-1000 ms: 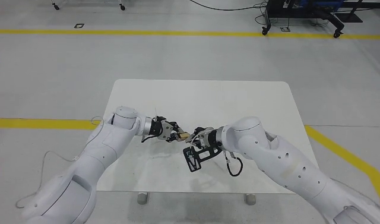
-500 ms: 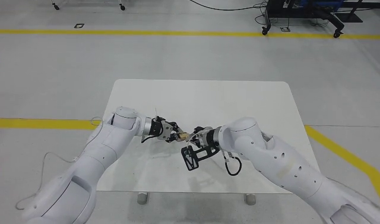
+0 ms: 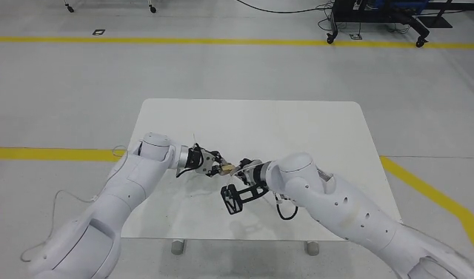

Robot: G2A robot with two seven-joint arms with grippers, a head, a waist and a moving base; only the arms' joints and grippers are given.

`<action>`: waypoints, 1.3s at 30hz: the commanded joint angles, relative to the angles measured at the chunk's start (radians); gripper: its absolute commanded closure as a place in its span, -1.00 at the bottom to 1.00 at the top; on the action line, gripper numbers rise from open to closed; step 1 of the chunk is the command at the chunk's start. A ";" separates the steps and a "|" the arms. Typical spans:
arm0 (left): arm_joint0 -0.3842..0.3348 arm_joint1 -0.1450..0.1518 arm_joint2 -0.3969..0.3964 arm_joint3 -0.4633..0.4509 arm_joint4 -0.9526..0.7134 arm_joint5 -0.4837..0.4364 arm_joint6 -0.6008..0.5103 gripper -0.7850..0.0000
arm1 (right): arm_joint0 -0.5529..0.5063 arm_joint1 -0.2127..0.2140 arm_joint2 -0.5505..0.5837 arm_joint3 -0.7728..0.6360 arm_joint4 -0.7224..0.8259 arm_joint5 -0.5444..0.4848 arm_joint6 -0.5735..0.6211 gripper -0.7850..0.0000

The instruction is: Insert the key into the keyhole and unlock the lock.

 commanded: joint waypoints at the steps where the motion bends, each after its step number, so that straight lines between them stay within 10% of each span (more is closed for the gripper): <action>1: 0.001 -0.001 -0.004 0.002 -0.003 0.002 0.008 1.00 | -0.003 -0.004 -0.003 -0.007 -0.007 0.011 0.021 1.00; 12: 0.032 0.003 -0.086 -0.026 -0.068 -0.100 0.162 1.00 | -0.046 -0.042 0.026 -0.017 0.133 0.194 0.240 1.00; 39: 0.110 0.036 -0.166 -0.163 -0.017 -0.082 0.204 1.00 | -0.069 -0.076 0.037 0.018 0.075 0.282 0.278 1.00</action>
